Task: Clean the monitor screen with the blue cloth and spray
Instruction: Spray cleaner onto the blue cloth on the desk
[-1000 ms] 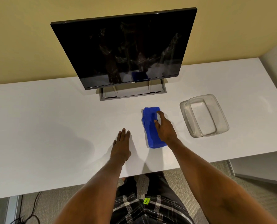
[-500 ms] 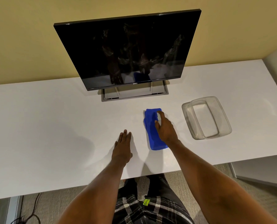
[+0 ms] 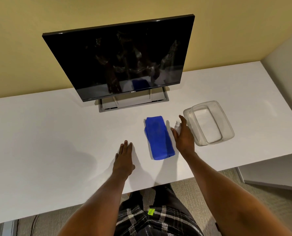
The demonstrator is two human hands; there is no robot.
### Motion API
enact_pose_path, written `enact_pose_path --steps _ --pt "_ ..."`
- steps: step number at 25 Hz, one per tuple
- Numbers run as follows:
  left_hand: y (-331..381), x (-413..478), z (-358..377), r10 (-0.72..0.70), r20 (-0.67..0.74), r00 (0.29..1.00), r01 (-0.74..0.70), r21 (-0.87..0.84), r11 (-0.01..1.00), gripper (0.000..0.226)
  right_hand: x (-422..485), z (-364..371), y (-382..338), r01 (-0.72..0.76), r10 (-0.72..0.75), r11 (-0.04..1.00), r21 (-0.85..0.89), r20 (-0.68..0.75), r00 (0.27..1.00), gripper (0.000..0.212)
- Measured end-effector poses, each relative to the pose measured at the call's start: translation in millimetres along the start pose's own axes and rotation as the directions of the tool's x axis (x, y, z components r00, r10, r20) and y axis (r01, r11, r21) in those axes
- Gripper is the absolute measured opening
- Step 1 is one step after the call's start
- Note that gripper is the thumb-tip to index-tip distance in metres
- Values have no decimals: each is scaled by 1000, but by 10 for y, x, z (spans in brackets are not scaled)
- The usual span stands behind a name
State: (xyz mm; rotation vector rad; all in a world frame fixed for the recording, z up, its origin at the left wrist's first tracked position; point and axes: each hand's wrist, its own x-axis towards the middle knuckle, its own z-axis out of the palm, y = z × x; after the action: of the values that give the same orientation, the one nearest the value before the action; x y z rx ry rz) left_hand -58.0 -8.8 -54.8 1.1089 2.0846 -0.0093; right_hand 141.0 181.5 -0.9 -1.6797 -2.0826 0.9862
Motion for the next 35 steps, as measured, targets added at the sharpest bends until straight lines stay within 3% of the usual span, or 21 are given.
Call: enact_pose_path --steps 6,12,17,26,29,32,35 --pt "-6 1 -6 8 8 1000 -8 3 1000 107 -6 -106 140 -76 78 997 25 -93 993 35" --pt "-11 8 4 12 14 1000 -12 13 1000 107 -25 -119 212 -127 145 983 134 -128 981 27" --pt "-21 14 -9 25 10 1000 -25 11 1000 107 -67 -93 252 -167 199 963 213 -140 970 28" --pt "-44 -11 -20 40 20 999 -40 26 999 106 -151 -70 297 -203 253 928 313 -131 959 47" --pt "-36 -34 -28 40 14 999 -40 34 999 105 -318 -20 327 -237 281 940 243 -162 946 57" --pt "-31 -57 -27 47 -2 999 -47 54 997 103 -611 96 371 -319 310 948 4 -240 920 39" --pt "-29 -91 3 48 -36 998 -45 64 997 96 -794 261 301 -172 154 971 -165 -117 981 25"
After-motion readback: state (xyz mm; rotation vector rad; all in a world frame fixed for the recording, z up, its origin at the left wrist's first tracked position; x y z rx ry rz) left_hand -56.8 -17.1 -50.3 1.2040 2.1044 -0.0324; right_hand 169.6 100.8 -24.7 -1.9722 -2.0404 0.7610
